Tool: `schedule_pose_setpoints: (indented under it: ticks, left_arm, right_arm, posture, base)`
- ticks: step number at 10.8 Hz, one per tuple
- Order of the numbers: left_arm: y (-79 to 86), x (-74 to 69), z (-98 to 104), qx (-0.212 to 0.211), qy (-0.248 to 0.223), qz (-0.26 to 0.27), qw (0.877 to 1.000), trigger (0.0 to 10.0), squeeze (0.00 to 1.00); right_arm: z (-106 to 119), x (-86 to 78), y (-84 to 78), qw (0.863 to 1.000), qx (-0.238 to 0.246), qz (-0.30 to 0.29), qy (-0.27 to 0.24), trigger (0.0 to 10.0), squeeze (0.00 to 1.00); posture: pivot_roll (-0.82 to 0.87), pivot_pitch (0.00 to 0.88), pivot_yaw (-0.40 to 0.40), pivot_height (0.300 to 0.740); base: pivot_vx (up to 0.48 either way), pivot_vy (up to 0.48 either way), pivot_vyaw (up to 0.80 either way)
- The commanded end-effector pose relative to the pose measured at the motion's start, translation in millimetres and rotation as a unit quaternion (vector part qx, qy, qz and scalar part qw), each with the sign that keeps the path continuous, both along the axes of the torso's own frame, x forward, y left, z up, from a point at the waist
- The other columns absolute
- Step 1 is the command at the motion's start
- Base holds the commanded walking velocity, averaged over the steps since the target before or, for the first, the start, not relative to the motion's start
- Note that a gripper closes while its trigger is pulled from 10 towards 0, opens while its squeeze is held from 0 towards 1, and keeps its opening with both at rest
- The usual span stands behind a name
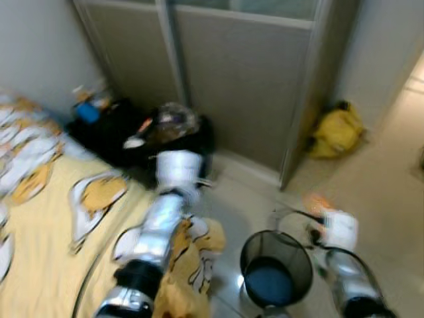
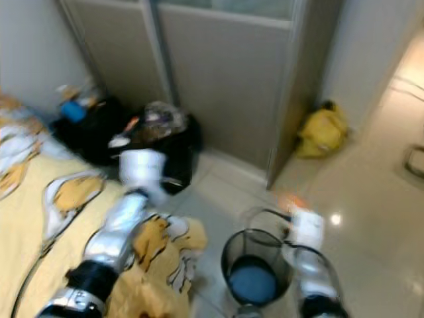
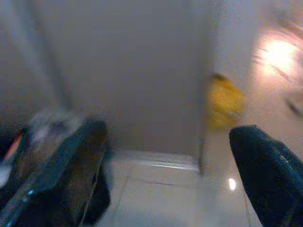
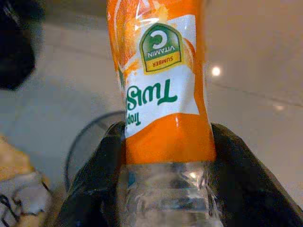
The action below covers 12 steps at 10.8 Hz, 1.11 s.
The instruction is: Clean up the room
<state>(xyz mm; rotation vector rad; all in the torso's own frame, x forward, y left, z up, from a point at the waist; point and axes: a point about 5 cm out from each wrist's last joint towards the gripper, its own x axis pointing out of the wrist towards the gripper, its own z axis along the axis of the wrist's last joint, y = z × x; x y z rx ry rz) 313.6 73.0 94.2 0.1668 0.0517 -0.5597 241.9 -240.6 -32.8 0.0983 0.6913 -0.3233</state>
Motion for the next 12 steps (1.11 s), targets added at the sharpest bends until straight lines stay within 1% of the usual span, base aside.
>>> schedule_pose_setpoints:
  ticks: [1,2,3,4,5,6,7,8,9,11,12]
  left_arm:
    - [-0.6,1.7,9.1,0.042,0.001,-0.046,0.998,10.0,0.00]
    - [2.3,-1.5,14.5,0.084,0.032,-0.118,0.989,10.0,0.00]
    - [20.2,-8.1,26.0,0.113,0.060,-0.173,0.977,10.0,0.00]
    - [35.2,-15.6,41.3,0.137,0.077,-0.212,0.964,10.0,0.00]
    - [38.1,-27.2,50.7,0.149,0.099,-0.256,0.950,10.0,0.00]
    - [37.7,-36.5,56.4,0.140,0.118,-0.274,0.944,10.0,0.00]
    - [39.1,-43.6,54.3,0.139,0.133,-0.276,0.942,10.0,0.00]
    - [38.5,-53.9,50.9,0.136,0.156,-0.285,0.936,10.0,0.00]
    - [37.4,-63.3,50.5,0.134,0.173,-0.295,0.930,10.0,0.00]
    - [38.7,-73.1,51.0,0.127,0.190,-0.292,0.929,10.0,0.00]
    - [39.4,-81.7,50.8,0.122,0.200,-0.291,0.928,10.0,0.00]
  right_arm:
    - [4.2,11.4,10.5,1.000,0.020,0.008,-0.011,10.0,0.00]
    - [2.1,11.6,10.9,1.000,0.016,0.026,0.008,10.0,0.00]
    - [2.9,13.6,9.6,0.999,0.028,0.021,0.010,10.0,0.00]
    - [3.1,14.1,6.8,0.999,0.032,0.005,0.013,10.0,0.00]
    - [-0.4,9.7,4.2,0.999,0.036,-0.013,0.024,10.0,0.00]
    - [-2.6,5.9,1.2,0.999,0.030,-0.031,0.029,10.0,0.00]
    - [-1.6,6.3,-0.4,0.999,0.020,-0.038,0.023,10.0,0.00]
    - [-0.7,6.4,-2.3,0.999,0.008,-0.045,0.021,10.0,0.00]
    - [-3.0,3.3,-2.4,0.998,0.001,-0.051,0.029,10.0,0.00]
    - [-6.2,-2.3,-4.5,0.997,-0.013,-0.059,0.039,10.0,0.00]
    - [-7.7,-3.8,-3.4,0.997,-0.016,-0.055,0.044,10.0,0.00]
  posture:
    - [-0.15,0.000,0.107,0.740]
    - [-0.12,0.000,0.122,0.740]
    - [-0.09,0.017,0.133,0.740]
    - [-0.06,0.059,0.162,0.740]
    - [-0.04,0.069,0.173,0.740]
    - [-0.02,0.086,0.194,0.740]
    - [-0.02,0.105,0.211,0.740]
    - [-0.02,0.123,0.226,0.740]
    - [-0.02,0.143,0.238,0.740]
    - [-0.01,0.180,0.245,0.740]
    - [0.00,0.200,0.247,0.740]
  base:
    - [0.000,0.000,0.00]
    - [0.000,0.000,0.00]
    - [0.000,0.000,0.00]
    - [0.000,0.000,0.00]
    - [0.000,0.000,0.00]
    - [0.000,0.000,0.00]
    - [0.000,0.000,0.00]
    - [0.000,0.000,0.00]
    - [0.000,0.000,0.00]
    - [0.000,0.000,0.00]
    - [0.000,0.000,0.00]
